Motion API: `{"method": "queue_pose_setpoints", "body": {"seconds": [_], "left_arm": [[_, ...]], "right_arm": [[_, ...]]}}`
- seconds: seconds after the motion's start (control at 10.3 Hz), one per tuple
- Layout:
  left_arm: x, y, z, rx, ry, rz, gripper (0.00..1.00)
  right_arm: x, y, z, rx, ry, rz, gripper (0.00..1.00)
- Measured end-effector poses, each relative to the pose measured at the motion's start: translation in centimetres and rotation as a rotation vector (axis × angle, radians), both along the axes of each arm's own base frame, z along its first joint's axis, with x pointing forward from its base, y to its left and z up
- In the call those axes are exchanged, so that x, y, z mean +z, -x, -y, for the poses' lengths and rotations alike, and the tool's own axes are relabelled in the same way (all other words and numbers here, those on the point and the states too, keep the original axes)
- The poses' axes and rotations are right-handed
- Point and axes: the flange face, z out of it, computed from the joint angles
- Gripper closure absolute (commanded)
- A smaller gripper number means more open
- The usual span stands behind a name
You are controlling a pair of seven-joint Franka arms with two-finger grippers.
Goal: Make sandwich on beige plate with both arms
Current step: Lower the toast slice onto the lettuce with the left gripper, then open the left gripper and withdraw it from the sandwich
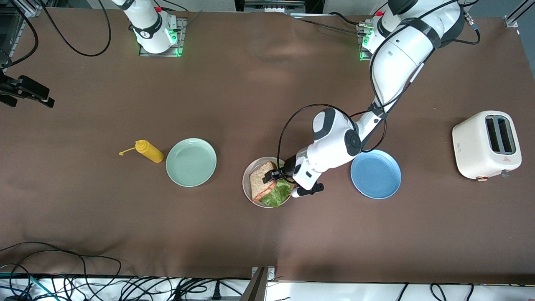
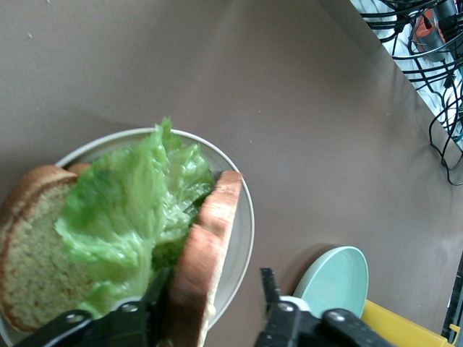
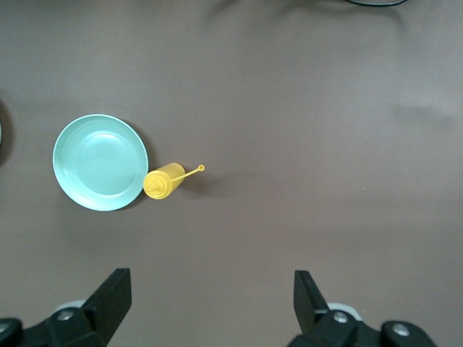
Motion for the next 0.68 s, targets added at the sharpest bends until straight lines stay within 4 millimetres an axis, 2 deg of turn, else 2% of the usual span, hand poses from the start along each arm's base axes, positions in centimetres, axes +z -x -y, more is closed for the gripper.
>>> {"method": "queue_pose_setpoints", "body": {"seconds": [0.19, 0.48, 0.68], "left_arm": [[-0.2, -0.8, -1.1, 0.010, -0.013, 0.013, 0.00], [-1.0, -3.0, -5.0, 0.052, -0.067, 0.041, 0.00], [-1.3, -3.9, -6.8, 0.053, -0.099, 0.043, 0.00]], "right_arm": [[0.4, 0.0, 0.6, -0.010, 0.001, 0.009, 0.00], [0.6, 0.0, 0.5, -0.009, 0.001, 0.014, 0.00], [0.7, 0.0, 0.5, -0.010, 0.002, 0.014, 0.00]]}}
